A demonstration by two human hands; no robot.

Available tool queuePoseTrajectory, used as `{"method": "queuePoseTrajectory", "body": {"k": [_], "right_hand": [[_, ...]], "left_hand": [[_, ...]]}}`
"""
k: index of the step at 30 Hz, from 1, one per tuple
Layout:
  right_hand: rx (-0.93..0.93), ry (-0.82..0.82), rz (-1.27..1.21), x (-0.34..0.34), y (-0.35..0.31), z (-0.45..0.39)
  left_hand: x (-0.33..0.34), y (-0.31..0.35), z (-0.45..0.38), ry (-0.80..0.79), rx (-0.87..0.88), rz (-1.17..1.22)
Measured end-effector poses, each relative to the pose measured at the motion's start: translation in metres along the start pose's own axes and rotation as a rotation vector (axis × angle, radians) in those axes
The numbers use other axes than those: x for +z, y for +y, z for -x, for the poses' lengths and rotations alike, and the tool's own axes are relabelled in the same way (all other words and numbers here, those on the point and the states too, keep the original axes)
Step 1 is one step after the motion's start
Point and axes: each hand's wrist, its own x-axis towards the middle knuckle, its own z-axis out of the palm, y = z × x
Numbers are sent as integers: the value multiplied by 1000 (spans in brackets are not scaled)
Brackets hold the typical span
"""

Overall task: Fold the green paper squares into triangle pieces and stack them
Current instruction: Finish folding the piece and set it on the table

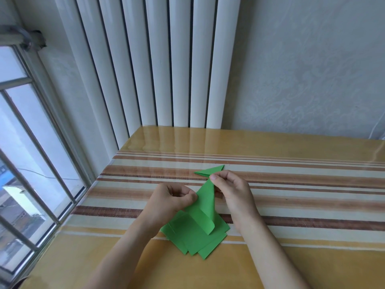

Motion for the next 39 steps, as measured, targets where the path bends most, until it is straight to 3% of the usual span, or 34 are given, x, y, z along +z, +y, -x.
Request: {"method": "queuePoseTrajectory", "body": {"k": [5, 10, 20, 25, 31, 39], "right_hand": [[-17, 17, -50, -3, -1, -3], [80, -149, -16, 2, 1, 2], [-19, -23, 109, 0, 5, 0], [129, -160, 15, 2, -3, 6], [103, -83, 65, 3, -9, 9], [217, -171, -11, 4, -8, 10]], "left_hand": [[0, 0, 0, 7, -8, 4], [-1, 0, 1, -8, -7, 38], [3, 1, 0, 19, -26, 31], [1, 2, 1, 44, -45, 59], [2, 2, 1, 68, -59, 51], [0, 5, 2, 145, -84, 78]]}}
